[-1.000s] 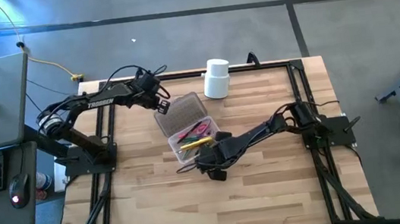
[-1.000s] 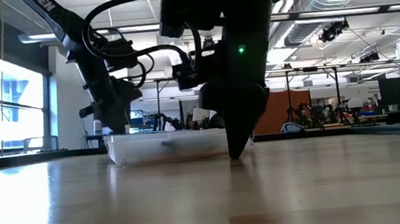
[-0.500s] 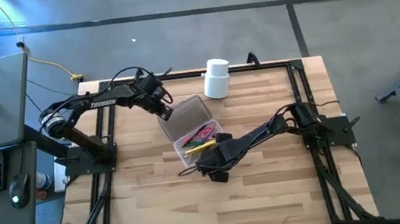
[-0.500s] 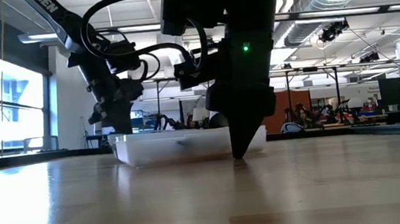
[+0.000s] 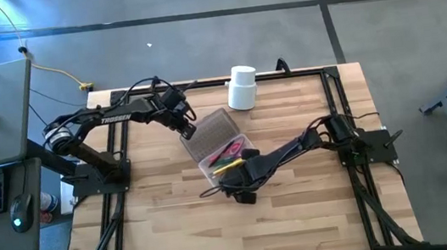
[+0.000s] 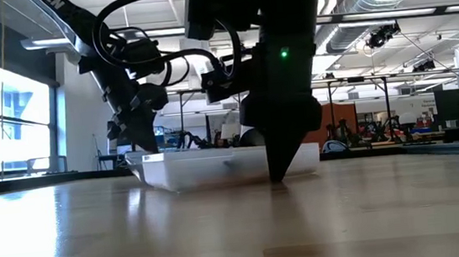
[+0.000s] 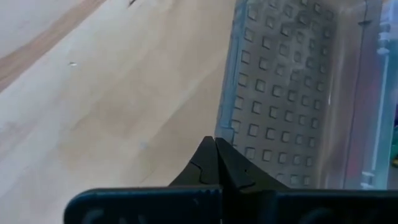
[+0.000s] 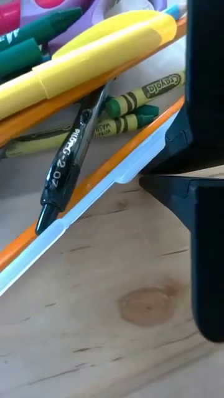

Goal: Pick & place school supplies into a supply box
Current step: Close the black supply box

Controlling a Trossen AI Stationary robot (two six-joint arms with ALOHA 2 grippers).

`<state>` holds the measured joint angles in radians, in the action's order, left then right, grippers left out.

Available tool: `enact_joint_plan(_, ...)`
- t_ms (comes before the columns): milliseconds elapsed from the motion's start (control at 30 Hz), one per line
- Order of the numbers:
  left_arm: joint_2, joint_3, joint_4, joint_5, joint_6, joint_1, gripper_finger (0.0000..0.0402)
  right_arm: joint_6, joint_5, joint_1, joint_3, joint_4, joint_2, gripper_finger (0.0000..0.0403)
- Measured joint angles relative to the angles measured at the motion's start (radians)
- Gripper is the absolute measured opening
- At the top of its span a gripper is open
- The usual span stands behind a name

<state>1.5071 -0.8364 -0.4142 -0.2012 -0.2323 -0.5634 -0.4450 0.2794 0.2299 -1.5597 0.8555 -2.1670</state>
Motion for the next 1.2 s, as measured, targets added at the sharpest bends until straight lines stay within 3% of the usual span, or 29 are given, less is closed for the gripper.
enact_joint_plan(200,-0.001,-0.036,-0.030,0.013,-0.008,0.050,0.0019,0.000,-0.009,0.000,0.000,0.002,0.001,0.0000)
enact_joint_plan(500,-0.002,-0.147,-0.105,0.122,-0.054,0.160,0.0022,-0.003,-0.007,0.002,0.000,0.000,0.002,0.0000)
enact_joint_plan(833,-0.004,-0.328,-0.357,0.313,-0.168,0.375,0.0017,-0.026,-0.006,0.002,0.000,-0.002,0.002,0.0000)
enact_joint_plan(1000,-0.004,-0.451,-0.450,0.323,-0.202,0.496,0.0032,-0.029,0.005,0.001,0.000,-0.011,0.002,0.0000)
enact_joint_plan(1200,0.001,-0.546,-0.451,0.336,-0.219,0.645,0.0015,-0.027,0.037,-0.003,0.000,-0.039,0.000,0.0000)
